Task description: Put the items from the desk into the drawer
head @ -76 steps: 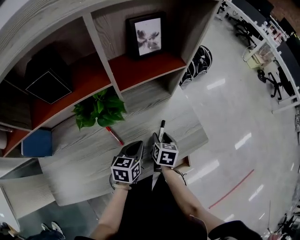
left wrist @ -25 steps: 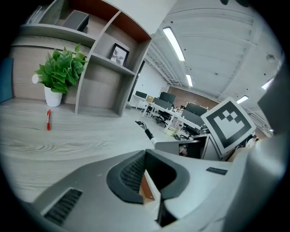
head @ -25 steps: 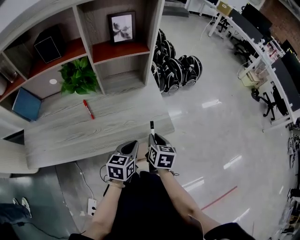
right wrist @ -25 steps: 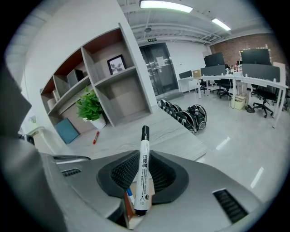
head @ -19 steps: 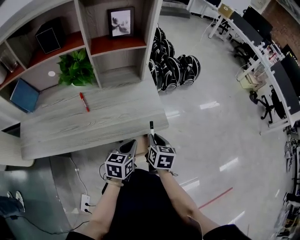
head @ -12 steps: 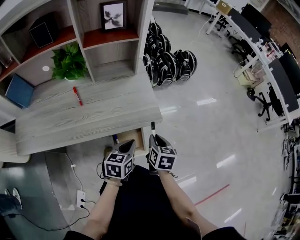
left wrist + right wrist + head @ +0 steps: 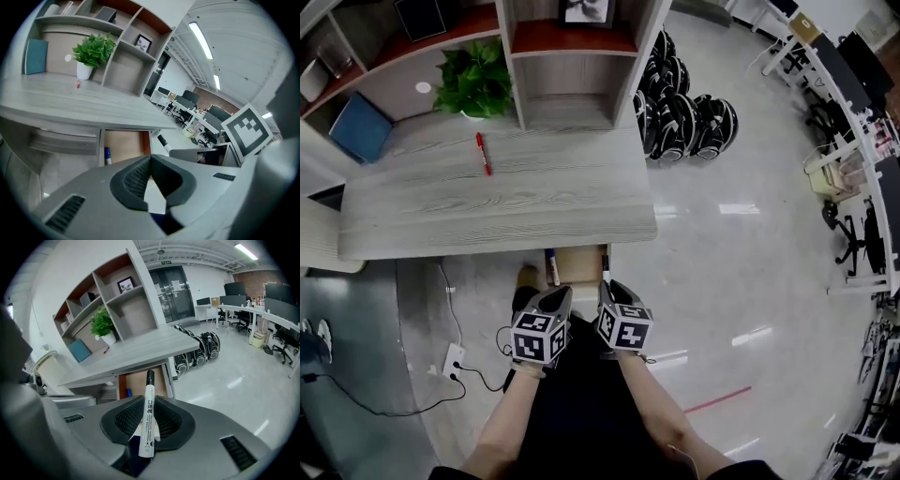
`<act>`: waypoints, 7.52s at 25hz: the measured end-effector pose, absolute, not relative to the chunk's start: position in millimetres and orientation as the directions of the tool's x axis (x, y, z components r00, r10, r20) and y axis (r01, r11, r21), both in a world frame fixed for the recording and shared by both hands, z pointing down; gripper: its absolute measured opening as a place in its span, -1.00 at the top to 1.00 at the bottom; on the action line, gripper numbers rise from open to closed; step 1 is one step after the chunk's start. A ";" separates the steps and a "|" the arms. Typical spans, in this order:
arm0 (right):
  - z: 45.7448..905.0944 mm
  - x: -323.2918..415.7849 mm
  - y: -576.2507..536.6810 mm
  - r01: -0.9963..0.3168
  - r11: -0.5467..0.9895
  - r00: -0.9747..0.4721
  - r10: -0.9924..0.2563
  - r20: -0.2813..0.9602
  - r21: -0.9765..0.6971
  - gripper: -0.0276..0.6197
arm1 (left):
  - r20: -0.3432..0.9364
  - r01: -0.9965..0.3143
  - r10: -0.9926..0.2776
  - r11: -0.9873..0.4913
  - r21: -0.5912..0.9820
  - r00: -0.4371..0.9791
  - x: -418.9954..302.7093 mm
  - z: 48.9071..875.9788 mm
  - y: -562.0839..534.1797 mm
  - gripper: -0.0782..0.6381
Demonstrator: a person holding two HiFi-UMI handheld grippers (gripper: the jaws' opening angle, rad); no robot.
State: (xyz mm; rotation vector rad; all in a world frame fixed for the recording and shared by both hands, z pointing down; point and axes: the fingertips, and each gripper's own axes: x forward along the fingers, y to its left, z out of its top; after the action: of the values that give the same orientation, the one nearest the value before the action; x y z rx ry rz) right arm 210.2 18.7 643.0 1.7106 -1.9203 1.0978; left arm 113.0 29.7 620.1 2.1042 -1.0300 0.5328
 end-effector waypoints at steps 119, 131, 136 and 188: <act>586.8 -77.3 -290.1 -0.913 0.296 -0.408 -0.675 0.615 -0.281 0.51 | 0.564 -0.878 -0.674 -0.369 0.303 0.478 -171.5 537.1 -208.1 0.71; 618.9 -84.3 -323.7 -0.926 0.346 -0.348 -0.620 0.703 -0.153 0.51 | 0.557 -0.890 -0.695 -0.323 0.322 0.454 -197.3 540.1 -217.0 0.71; 625.5 -88.2 -320.4 -0.924 0.374 -0.308 -0.610 0.730 -0.078 0.63 | 0.556 -0.892 -0.700 -0.314 0.325 0.449 -202.0 540.7 -219.6 0.71; 548.9 124.9 -134.1 -0.962 0.201 -0.271 -0.760 0.590 -0.184 0.82 | 0.492 -0.789 -0.618 -0.503 0.352 0.613 38.4 515.4 -88.0 0.71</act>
State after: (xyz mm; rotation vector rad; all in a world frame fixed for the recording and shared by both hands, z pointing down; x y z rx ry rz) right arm 124.9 -134.1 548.9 1.6115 -2.1123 0.7502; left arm 38.4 -88.0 515.4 2.2879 -1.1050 0.4099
